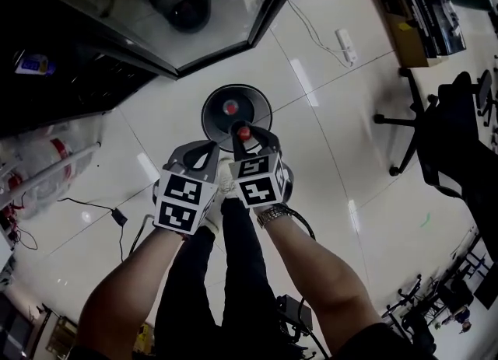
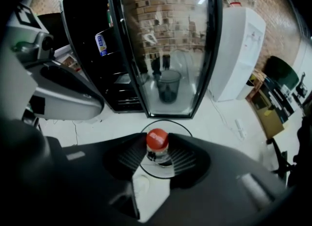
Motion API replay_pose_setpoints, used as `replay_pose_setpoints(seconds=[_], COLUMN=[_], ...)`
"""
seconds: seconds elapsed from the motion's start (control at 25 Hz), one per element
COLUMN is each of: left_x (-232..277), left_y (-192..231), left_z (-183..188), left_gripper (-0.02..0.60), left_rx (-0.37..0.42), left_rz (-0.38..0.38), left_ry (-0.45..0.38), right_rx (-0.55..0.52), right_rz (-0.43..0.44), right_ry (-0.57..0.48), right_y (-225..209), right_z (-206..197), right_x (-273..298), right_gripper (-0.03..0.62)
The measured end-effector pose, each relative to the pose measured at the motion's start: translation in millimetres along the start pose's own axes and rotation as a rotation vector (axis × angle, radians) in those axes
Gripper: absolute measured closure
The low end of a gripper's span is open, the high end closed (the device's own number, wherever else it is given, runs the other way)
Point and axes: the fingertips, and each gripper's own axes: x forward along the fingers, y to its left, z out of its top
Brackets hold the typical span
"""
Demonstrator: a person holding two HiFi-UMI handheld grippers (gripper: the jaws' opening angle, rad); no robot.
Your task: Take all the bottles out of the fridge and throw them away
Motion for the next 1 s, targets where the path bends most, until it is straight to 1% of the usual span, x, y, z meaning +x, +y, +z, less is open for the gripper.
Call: replay_pose_setpoints(seconds=[0.08,0.24,0.28,0.4,0.64,1.0], left_x=[5,7,7,5,1,-23], left_y=[-2,1,2,2,-1,-4], left_z=[-3,-8,-7,-2,7,15], left_gripper=[0.578,0.578,0.578,0.578,0.578,0.578], left_rx=[0.004,0.01,0.007,0.001,-0.002,-0.016], left_rz=[-0.005,0.005,0.008,0.015,0.03,0.077], left_ry=[0.011,0.02,0.02,0.013,-0.002,-0.018], right_rx=[0.005,0.028,0.03,0.03,0.021,0.003], right_rz=[-0.01,-0.021,-0.02,-0.017,-0.007,0.013], right_ry=[0.015,0.001,0.0,-0.008,-0.017,-0.039], right_y=[-4,-8,-9,-11,-11,-3], right_z=[-7,-8,-7,-3,1,11], right_x=[6,5,5,1,-8,-34], right_gripper=[0.454,0.464,0.477,0.485,0.485,0.485])
